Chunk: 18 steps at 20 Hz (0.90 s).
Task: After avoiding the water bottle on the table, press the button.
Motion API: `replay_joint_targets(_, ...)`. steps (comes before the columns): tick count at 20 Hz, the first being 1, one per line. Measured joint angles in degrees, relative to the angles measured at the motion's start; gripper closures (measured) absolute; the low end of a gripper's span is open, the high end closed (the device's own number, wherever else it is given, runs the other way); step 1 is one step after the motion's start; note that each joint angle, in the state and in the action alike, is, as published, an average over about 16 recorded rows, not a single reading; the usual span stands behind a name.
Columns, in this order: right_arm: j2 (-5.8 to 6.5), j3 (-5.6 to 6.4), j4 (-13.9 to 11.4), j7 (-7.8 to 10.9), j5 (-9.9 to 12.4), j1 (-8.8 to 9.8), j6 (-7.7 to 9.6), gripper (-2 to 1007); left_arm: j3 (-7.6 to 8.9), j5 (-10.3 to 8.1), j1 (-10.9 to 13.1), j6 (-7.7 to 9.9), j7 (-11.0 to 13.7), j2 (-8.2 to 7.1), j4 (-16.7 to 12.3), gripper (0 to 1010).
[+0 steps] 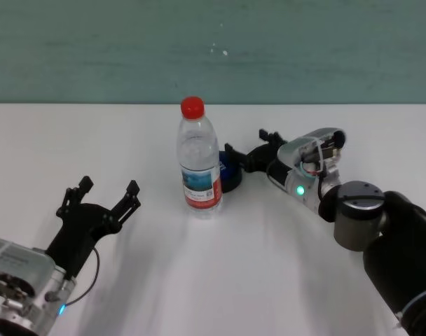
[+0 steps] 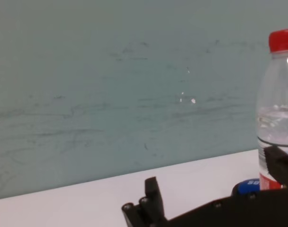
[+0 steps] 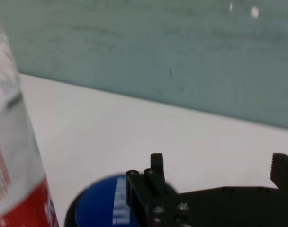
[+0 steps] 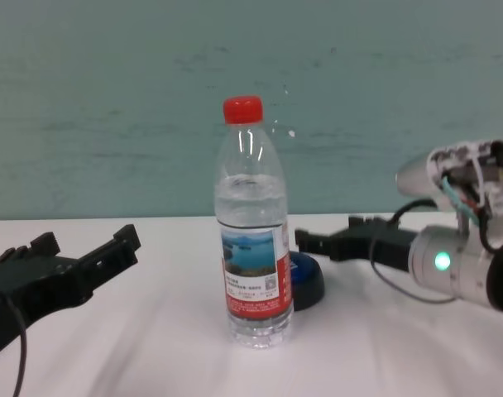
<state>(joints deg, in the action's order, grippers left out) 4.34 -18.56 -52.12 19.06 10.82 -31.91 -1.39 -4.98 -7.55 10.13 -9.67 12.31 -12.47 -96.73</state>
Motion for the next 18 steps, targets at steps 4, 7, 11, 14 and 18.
replay_joint_targets(4, 0.7, -0.02, -4.0, -0.99, -0.5, 1.65, 0.53, 1, 0.0, 0.0, 0.0, 0.0, 0.0, 0.0, 0.0, 0)
replay_joint_targets(7, 1.3, 0.03, -7.3, -1.81, -0.9, 3.04, 0.92, 1, 0.0, 0.0, 0.0, 0.0, 0.0, 0.0, 0.0, 0)
replay_joint_targets(11, 2.11, 0.43, -11.8, -2.88, -1.2, 5.23, 1.51, 1, 0.0, 0.0, 0.0, 0.0, 0.0, 0.0, 0.0, 0)
replay_joint_targets(14, 2.71, 0.91, -15.2, -3.73, -1.3, 7.16, 1.98, 1, 0.0, 0.0, 0.0, 0.0, 0.0, 0.0, 0.0, 0)
replay_joint_targets(18, 3.5, 1.76, -20.5, -5.15, -1.6, 10.41, 2.64, 1, 0.0, 0.0, 0.0, 0.0, 0.0, 0.0, 0.0, 0)
